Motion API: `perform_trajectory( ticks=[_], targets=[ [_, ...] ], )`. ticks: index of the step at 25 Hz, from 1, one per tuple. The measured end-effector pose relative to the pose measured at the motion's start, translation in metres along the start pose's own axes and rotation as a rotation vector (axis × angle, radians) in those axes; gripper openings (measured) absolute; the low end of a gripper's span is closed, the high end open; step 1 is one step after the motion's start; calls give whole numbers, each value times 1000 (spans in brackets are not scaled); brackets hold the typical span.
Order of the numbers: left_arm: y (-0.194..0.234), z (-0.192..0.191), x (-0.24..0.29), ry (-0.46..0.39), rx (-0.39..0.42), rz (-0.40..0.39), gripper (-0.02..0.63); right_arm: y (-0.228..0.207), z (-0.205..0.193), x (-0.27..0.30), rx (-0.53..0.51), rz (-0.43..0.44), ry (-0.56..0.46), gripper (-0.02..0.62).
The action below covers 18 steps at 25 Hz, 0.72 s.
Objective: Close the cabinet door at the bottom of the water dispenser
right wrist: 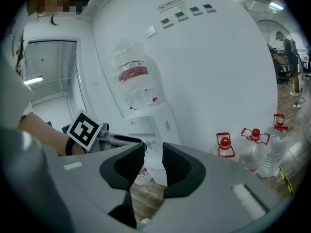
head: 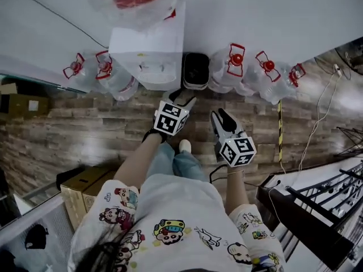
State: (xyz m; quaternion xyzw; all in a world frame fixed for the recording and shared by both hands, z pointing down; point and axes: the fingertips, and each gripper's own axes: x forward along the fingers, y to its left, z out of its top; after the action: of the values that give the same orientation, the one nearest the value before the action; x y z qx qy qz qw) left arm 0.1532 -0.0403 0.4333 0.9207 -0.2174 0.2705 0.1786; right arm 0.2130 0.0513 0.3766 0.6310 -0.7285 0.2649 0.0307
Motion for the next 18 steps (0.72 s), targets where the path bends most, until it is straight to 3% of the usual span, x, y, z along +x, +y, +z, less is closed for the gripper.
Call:
perform_trajectory(
  ticks=[4, 11, 18],
  targets=[
    [-11, 28, -45, -95, 17, 12, 235, 29, 40, -6, -62, 73, -50, 129],
    [-16, 64, -128, -279, -67, 91, 216, 77, 87, -22, -176, 193, -109, 121],
    [-30, 78, -208, -410, -45, 163, 163, 120, 116, -36, -273, 320, -168, 94]
  ],
)
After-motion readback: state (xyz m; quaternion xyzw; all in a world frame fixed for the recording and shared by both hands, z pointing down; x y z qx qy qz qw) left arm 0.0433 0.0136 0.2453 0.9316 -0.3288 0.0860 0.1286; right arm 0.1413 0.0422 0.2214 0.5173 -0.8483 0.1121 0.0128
